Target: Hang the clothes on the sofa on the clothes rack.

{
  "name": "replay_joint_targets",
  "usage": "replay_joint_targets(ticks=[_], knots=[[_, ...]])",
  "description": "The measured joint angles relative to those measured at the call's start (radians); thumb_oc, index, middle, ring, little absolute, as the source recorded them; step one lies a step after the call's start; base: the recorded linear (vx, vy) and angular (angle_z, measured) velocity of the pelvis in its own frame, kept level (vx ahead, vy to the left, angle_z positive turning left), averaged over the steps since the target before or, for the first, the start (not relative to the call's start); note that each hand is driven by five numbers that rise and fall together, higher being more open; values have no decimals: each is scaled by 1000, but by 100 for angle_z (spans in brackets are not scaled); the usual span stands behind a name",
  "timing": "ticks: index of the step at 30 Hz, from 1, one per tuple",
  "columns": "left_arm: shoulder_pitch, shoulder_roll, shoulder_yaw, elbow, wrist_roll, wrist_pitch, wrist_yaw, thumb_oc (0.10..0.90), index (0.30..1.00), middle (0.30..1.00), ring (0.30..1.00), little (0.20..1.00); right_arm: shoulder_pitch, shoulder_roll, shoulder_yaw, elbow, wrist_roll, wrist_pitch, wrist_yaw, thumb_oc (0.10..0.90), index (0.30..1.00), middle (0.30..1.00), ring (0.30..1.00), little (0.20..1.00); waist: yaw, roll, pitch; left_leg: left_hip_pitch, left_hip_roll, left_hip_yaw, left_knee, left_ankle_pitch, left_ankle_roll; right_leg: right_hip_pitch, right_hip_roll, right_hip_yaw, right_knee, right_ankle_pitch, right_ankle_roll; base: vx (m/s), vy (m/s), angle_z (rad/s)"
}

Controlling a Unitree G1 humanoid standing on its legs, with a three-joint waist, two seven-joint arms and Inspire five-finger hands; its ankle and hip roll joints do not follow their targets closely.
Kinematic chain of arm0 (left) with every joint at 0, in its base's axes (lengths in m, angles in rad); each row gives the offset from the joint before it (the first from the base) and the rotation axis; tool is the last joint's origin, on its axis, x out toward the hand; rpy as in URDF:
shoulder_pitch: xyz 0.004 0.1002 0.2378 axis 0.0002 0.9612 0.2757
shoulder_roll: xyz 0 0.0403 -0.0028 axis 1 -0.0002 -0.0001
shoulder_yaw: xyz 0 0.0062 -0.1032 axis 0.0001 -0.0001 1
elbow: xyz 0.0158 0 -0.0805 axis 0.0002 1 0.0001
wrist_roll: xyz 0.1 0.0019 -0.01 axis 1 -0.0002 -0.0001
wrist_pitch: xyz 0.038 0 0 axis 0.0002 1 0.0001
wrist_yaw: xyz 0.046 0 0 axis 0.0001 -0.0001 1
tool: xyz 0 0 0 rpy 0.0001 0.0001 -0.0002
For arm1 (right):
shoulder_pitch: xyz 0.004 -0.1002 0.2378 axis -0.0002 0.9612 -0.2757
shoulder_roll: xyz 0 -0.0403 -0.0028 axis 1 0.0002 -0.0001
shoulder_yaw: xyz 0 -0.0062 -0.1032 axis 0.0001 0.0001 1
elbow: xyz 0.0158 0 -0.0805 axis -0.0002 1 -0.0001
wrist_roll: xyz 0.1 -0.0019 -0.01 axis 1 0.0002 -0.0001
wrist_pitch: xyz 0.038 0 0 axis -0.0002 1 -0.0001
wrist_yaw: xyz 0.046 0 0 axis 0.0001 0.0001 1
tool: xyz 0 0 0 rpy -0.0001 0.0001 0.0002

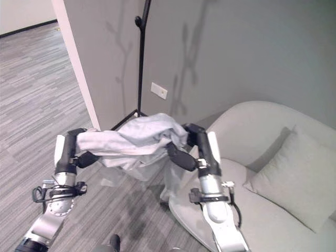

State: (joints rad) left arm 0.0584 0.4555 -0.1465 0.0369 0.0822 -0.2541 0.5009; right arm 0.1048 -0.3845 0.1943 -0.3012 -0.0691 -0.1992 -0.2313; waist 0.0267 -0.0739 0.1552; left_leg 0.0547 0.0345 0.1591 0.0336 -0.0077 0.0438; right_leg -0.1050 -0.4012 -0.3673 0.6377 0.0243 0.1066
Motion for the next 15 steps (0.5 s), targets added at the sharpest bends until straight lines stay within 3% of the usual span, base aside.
replay_joint_targets(ticks=[2, 3, 4, 5, 6, 8, 9, 10, 11, 12, 13, 15], knots=[[42, -10, 31, -52, 15, -3, -2, 400, 300, 300, 300, 300, 4, -13, -3, -1, -4, -1, 10, 400, 300, 300, 300, 300, -5, 5, 1, 40, 5, 19, -46, 2, 2, -30, 101, 53, -20, -110, 65, 171, 108, -34], [40, -43, 42, -50, 38, -7, -4, 400, 300, 300, 300, 300, 1, -37, -11, 5, -4, -3, 11, 400, 300, 300, 300, 300, -24, -18, 2, 39, -10, 35, -63, -25, 36, -147, 231, 18, -64, -176, -8, 243, 102, -26], [33, -55, 33, -30, 37, -1, -6, 400, 300, 300, 300, 300, 10, -43, -10, 5, -3, -3, 11, 400, 300, 300, 300, 300, -48, -20, 3, 44, -17, 34, -71, -28, 37, -185, 283, 17, -123, -173, -12, 282, 31, -7], [9, -81, 6, 23, 38, 4, -8, 400, 300, 300, 300, 300, 13, -65, -11, 6, -3, -3, 10, 400, 300, 300, 300, 300, -76, -40, 5, 62, -52, 27, -76, -30, 26, -237, 329, 28, -223, -160, -23, 268, -10, 42], [4, -81, -22, 33, 39, 21, -15, 400, 300, 300, 300, 300, 22, -79, -17, 6, -3, -3, 10, 400, 300, 300, 300, 300, -101, -48, 4, 81, -76, 17, -77, -39, 17, -227, 336, 36, -303, -131, -51, 308, -17, 43], [27, -106, -39, 27, 48, 22, -28, 400, 300, 300, 300, 300, 61, -80, -38, 10, 5, -3, 8, 400, 300, 300, 300, 300, -101, -45, -1, 147, -96, 7, -71, -83, -10, -152, 358, 70, -350, -97, -104, 190, -39, 27], [44, -114, -38, 8, 49, 21, -30, 400, 300, 300, 300, 300, 64, -78, -38, 21, 7, 1, 9, 400, 300, 300, 300, 300, -91, -27, -7, 163, -86, 3, 33, -139, -50, -73, 374, 72, -419, -30, -180, 71, -99, 11], [40, -107, -33, -23, 65, 19, -30, 400, 300, 300, 300, 300, 63, -89, -52, 14, 10, 0, 8, 400, 300, 300, 300, 300, -63, -24, -9, 10, -59, 16, 356, -165, -99, -2, 387, 78, -544, 16, -208, 78, -104, -13], [45, -108, -24, -50, 80, 18, -30, 400, 300, 300, 300, 300, 46, -135, -57, 12, 9, 0, 6, 400, 300, 300, 300, 300, -38, -2, -21, -144, -7, 18, 613, -173, -131, 33, 416, 93, -609, 34, -234, 130, 11, -31], [41, -108, 1, -55, 102, 15, -22, 400, 300, 300, 300, 300, 7, -152, -50, 17, -7, 0, 6, 400, 300, 300, 300, 300, -31, 10, -19, -228, 59, 12, 706, -160, -153, 77, 440, 99, -643, 40, -248, 159, 87, -42], [40, -106, 12, -55, 115, 15, -11, 400, 300, 300, 300, 300, -12, -155, -48, 15, -18, 0, 3, 400, 300, 300, 300, 300, -37, 8, -16, -251, 94, 18, 681, -156, -159, 100, 445, 111, -654, 33, -237, 109, 98, -27], [36, -83, 41, -59, 173, 13, -5, 400, 300, 300, 300, 300, -44, -171, -49, 14, -75, -4, -12, 400, 300, 300, 300, 300, -43, 2, -17, -210, 180, 59, 456, -147, -157, 144, 458, 123, -681, 26, -226, 97, 133, -27]])
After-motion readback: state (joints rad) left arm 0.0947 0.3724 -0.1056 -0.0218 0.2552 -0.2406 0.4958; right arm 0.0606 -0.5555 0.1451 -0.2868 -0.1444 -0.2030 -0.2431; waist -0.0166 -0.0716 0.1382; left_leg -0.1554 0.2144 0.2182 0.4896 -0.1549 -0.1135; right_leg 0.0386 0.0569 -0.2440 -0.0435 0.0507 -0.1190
